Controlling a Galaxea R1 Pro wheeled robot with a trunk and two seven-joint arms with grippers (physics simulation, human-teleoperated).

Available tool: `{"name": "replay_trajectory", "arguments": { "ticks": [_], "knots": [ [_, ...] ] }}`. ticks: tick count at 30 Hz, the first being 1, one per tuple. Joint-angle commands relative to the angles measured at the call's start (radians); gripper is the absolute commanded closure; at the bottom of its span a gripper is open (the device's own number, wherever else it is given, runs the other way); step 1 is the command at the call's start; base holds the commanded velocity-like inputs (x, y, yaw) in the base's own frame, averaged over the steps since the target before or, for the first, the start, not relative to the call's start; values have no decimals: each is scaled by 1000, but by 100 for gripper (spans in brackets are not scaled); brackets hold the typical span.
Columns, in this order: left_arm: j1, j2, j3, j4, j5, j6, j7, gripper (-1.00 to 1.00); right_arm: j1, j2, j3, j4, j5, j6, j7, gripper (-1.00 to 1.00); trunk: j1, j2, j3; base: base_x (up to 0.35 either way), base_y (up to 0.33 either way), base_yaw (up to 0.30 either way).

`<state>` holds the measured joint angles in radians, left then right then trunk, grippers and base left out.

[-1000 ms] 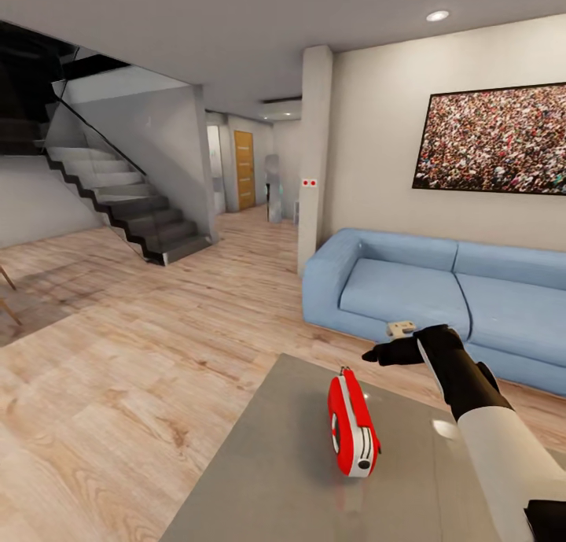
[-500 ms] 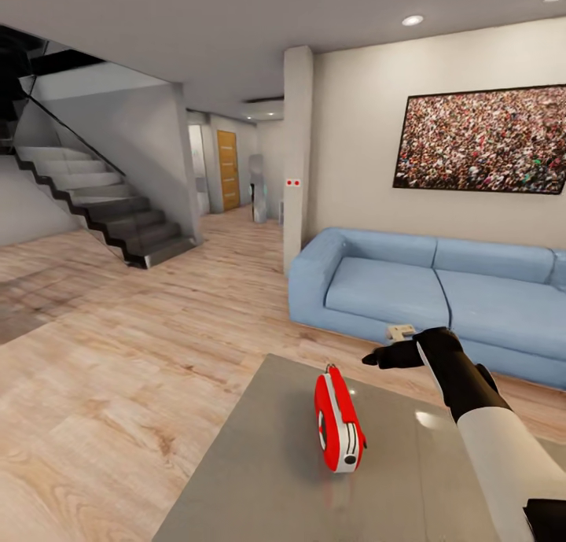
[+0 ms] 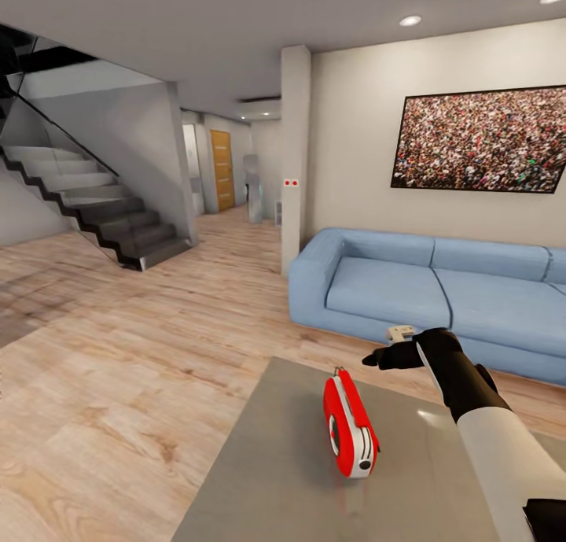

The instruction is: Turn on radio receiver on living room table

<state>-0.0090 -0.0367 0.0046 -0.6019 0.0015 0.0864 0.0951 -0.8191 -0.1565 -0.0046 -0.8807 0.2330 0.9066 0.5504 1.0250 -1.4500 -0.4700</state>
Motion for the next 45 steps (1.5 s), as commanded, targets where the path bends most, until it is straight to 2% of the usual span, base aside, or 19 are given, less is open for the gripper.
{"name": "replay_trajectory", "arguments": {
  "ticks": [1,6,9,13,19,38,45],
  "knots": [
    [0,0,0,0,0,0,0,-100,0,0,1,0,0,0,0,-100,0,0,0,148,278,0],
    [0,0,0,0,0,-1,0,-100,0,0,4,11,0,1,0,-100,0,0,0,80,127,0],
    [0,0,0,0,0,-2,0,-100,0,1,10,107,1,1,10,-100,0,0,0,10,16,0],
    [1,-1,0,0,0,-2,0,-100,0,1,14,131,1,12,3,-100,0,0,0,2,3,0],
    [0,-2,0,1,0,-3,1,-100,0,2,13,136,5,25,-5,-100,0,0,0,0,0,0],
    [0,-6,0,0,0,-4,1,-100,0,4,11,135,5,-4,-4,-100,0,0,0,3,0,0],
    [1,-2,0,1,0,-4,2,-100,0,5,11,135,8,-5,-8,-100,0,0,0,192,0,0]
  ]
}}
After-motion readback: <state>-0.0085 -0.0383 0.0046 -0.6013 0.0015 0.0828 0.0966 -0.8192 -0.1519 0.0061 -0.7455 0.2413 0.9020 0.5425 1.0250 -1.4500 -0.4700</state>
